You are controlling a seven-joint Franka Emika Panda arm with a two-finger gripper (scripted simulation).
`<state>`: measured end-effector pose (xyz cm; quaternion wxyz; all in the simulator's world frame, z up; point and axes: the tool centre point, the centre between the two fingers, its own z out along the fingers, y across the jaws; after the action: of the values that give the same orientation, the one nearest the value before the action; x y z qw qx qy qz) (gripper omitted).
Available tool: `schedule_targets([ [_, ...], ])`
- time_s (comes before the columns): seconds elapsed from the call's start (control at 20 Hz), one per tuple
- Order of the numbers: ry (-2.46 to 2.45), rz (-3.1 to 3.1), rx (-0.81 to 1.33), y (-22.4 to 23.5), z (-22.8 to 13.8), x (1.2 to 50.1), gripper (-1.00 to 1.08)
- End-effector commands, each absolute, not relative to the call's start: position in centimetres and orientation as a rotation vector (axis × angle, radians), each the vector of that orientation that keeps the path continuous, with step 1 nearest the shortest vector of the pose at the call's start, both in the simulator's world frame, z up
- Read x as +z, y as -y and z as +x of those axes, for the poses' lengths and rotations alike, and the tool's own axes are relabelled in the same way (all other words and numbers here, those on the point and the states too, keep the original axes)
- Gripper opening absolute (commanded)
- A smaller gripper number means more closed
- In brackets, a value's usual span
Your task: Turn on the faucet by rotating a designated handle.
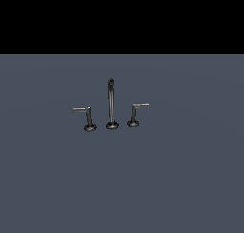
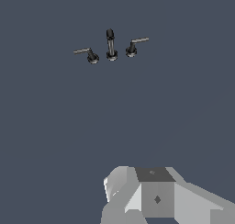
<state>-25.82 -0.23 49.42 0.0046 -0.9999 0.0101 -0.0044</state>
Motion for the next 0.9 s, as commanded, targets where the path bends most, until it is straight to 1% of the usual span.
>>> schedule_targets([
  [0.0, -0.032, -3.132, -0.014, 0.2, -25.8, 49.4, -1.0],
  [0.45, -0.108, -3.13, -0.013, -0.4, -24.6, 48.0, -1.0],
  [0.85, -0.303, -3.117, -0.012, -1.7, -21.4, 44.3, -1.0],
])
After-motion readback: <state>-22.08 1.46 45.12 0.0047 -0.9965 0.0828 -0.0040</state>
